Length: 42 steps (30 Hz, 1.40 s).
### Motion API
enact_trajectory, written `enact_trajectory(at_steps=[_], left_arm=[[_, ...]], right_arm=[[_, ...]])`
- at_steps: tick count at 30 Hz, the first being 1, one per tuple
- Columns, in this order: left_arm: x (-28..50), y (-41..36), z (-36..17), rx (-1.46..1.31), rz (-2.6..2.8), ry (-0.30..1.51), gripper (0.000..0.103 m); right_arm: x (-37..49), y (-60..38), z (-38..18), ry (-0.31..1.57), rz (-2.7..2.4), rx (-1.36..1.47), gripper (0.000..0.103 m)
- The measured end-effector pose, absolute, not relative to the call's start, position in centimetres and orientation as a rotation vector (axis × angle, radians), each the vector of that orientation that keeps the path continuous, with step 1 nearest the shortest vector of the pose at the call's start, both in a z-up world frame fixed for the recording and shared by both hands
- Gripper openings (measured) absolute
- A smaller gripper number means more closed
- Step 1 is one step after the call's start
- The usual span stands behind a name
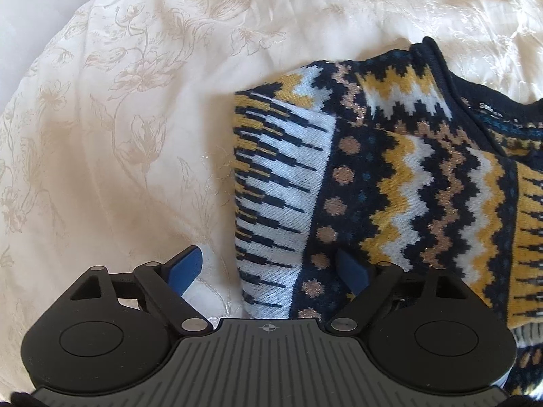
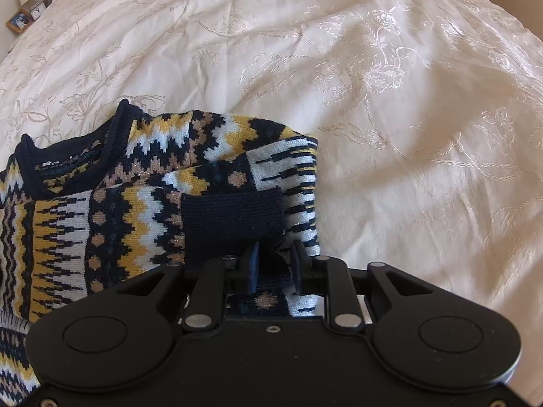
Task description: Fold small clothes
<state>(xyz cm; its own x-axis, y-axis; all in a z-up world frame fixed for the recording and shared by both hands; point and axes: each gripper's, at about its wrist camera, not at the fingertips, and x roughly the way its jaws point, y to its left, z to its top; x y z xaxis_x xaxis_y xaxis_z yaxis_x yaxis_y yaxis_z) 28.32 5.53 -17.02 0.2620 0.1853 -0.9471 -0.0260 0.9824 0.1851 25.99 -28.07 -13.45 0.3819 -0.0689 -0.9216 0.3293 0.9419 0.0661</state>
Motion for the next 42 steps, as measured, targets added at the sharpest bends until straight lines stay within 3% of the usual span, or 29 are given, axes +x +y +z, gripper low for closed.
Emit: enact_trajectory(at_steps=[2, 3, 4, 8, 15, 28, 42], left_arm=[[28.1, 6.5, -17.0, 0.105, 0.132, 1.295, 0.087], [27.8, 6.8, -17.0, 0.097, 0.123, 1.287, 0.087], [27.6, 7.0, -16.9, 0.093, 0.114, 1.279, 0.087], [26.3, 8.1, -16.7, 0.083, 0.079, 1.253, 0.087], [22.5, 10.6, -15.3, 0.021, 0.036, 1.26, 0.086], [9.8, 16.4, -14.0, -0.08, -0.049, 1.351, 0.086], [0.2, 17.7, -13.4, -0.043, -0.004, 1.304, 0.087]], right_arm=[[25.8, -28.4, -13.2, 1.151, -0.292, 0.271, 0.054], [25.6, -28.6, -12.9, 1.144, -0.312, 0.284, 0.069], [25.1, -28.9, -12.6, 1.125, -0.323, 0.313, 0.078], [23.1, -29.5, -11.3, 1.083, -0.349, 0.389, 0.081], [18.8, -28.3, -9.0, 1.015, -0.347, 0.392, 0.101], [9.9, -22.0, -10.5, 1.101, -0.315, 0.369, 0.102], [3.4, -20.0, -15.8, 1.277, -0.21, 0.32, 0.102]])
